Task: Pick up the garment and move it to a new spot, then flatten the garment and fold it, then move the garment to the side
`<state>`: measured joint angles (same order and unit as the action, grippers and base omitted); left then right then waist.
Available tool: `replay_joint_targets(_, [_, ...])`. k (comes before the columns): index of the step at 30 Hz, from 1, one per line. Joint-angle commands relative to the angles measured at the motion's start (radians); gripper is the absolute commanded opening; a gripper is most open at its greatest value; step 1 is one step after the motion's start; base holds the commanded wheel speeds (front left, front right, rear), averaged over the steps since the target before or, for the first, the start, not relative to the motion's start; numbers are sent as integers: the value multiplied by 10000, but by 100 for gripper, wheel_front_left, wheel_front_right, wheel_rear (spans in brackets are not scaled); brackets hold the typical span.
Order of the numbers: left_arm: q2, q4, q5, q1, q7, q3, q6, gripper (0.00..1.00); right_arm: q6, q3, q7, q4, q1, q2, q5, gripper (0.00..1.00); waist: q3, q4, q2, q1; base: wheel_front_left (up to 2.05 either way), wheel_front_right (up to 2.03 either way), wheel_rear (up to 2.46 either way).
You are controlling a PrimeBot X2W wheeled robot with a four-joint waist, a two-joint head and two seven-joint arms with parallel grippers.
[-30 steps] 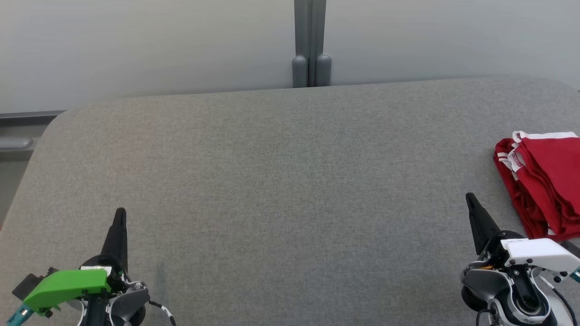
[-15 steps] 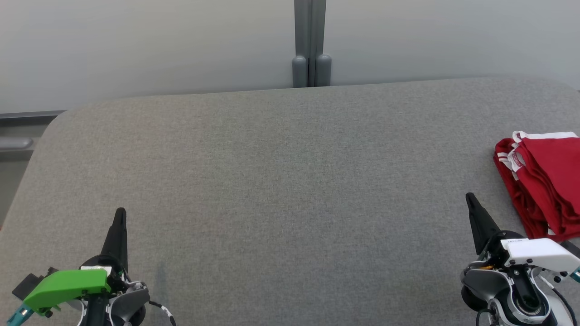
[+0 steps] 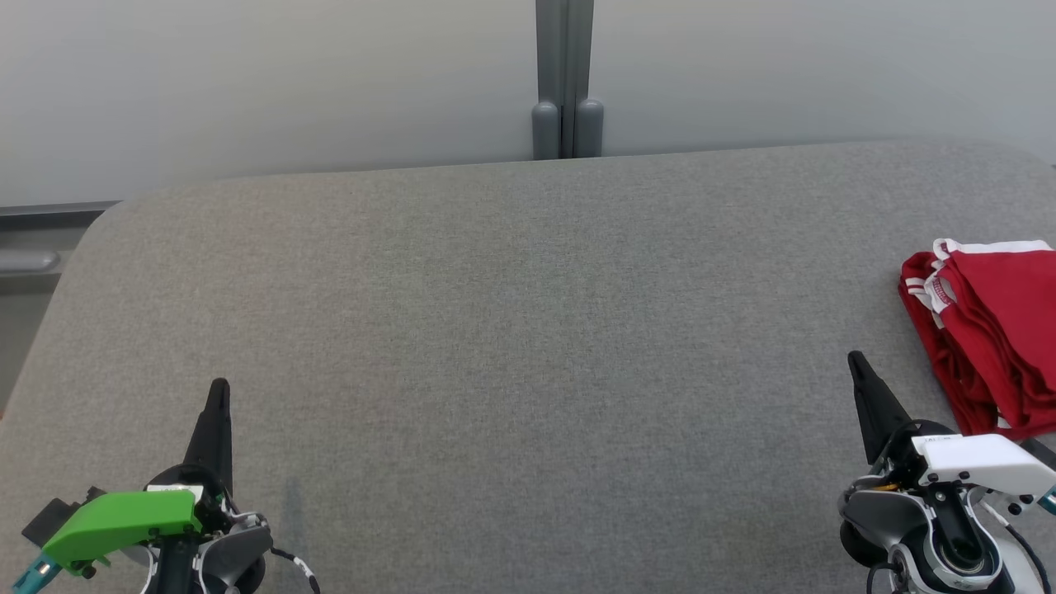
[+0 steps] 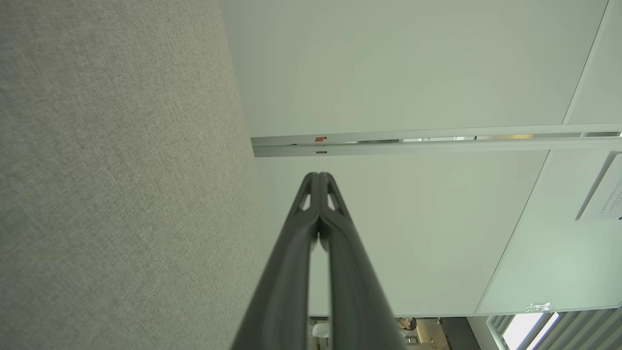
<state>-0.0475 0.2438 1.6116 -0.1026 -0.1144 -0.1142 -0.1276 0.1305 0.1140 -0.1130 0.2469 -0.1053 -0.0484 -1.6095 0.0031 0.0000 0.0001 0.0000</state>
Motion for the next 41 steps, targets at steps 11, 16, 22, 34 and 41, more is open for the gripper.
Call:
replay_joint_targets(11, [-51, -5, 26, -111, -31, -20, -56, 0, 4, 14, -33, -47, -65, -34, -64, 0, 0, 0, -1, 0, 0, 0, 0])
replay_joint_targets(16, [-51, -4, 26, -111, -30, -20, -58, 0, 4, 13, -32, -47, -65, -34, -64, 0, 0, 0, -1, 0, 0, 0, 0])
replay_joint_targets(22, [-51, -3, 26, -111, -30, -20, -56, 0, 4, 13, -32, -47, -65, -34, -65, 0, 0, 0, -1, 0, 0, 0, 0])
replay_joint_targets(34, [-51, -3, 26, -111, -29, -19, -56, 0, 4, 13, -32, -48, -65, -34, -65, 0, 0, 0, -1, 0, 0, 0, 0])
replay_joint_targets(41, [-51, -3, 27, -111, -29, -19, -56, 0, 4, 12, -31, -48, -65, -34, -65, 0, 0, 0, -1, 0, 0, 0, 0])
